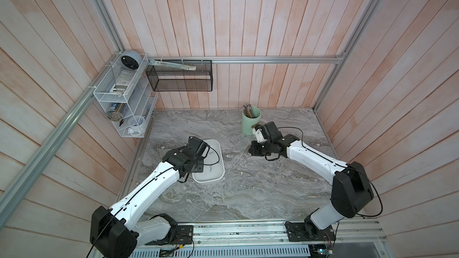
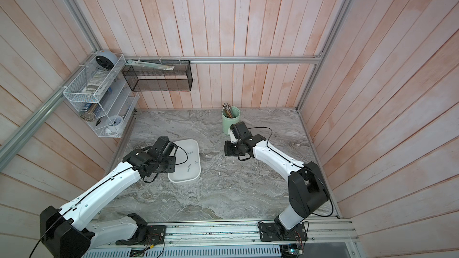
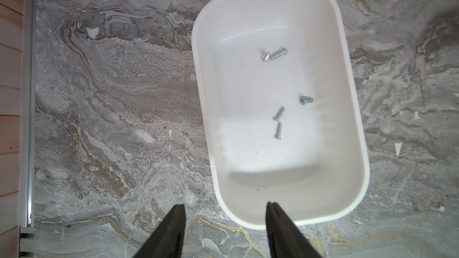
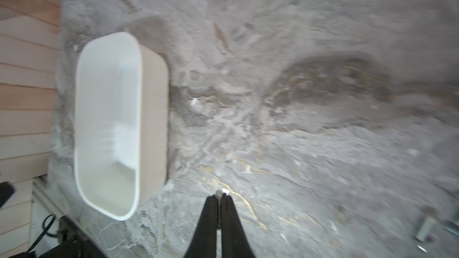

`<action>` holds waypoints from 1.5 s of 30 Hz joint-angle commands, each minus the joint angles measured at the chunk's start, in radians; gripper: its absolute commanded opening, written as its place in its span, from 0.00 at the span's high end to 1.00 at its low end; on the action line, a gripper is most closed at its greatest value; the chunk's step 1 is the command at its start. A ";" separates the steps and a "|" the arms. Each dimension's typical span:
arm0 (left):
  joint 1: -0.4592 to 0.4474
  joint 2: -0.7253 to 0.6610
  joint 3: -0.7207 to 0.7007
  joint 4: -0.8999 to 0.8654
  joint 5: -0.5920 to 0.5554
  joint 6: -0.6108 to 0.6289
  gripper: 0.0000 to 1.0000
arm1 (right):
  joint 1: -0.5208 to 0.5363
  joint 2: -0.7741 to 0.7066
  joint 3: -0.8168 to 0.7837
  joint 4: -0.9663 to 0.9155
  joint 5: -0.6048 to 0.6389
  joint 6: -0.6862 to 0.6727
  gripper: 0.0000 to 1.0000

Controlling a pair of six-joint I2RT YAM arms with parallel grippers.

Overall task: Put the screws on the desktop into the storage box
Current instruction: Place the screw in the storage box, then pick up the screw from the center of the board.

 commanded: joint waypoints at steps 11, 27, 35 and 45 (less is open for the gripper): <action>0.005 -0.022 0.005 -0.009 -0.041 -0.003 0.42 | 0.237 0.375 0.323 0.050 -0.055 0.031 1.00; 0.005 -0.023 0.004 -0.007 -0.039 -0.009 0.43 | 0.278 0.373 0.411 -0.090 0.088 -0.056 0.63; 0.003 -0.050 0.021 0.034 0.150 -0.036 0.42 | 0.246 0.146 0.405 -0.315 0.441 -0.069 0.59; -0.194 0.110 0.165 0.127 0.163 -0.119 0.43 | -0.070 -0.431 -0.223 -0.053 0.666 0.101 0.11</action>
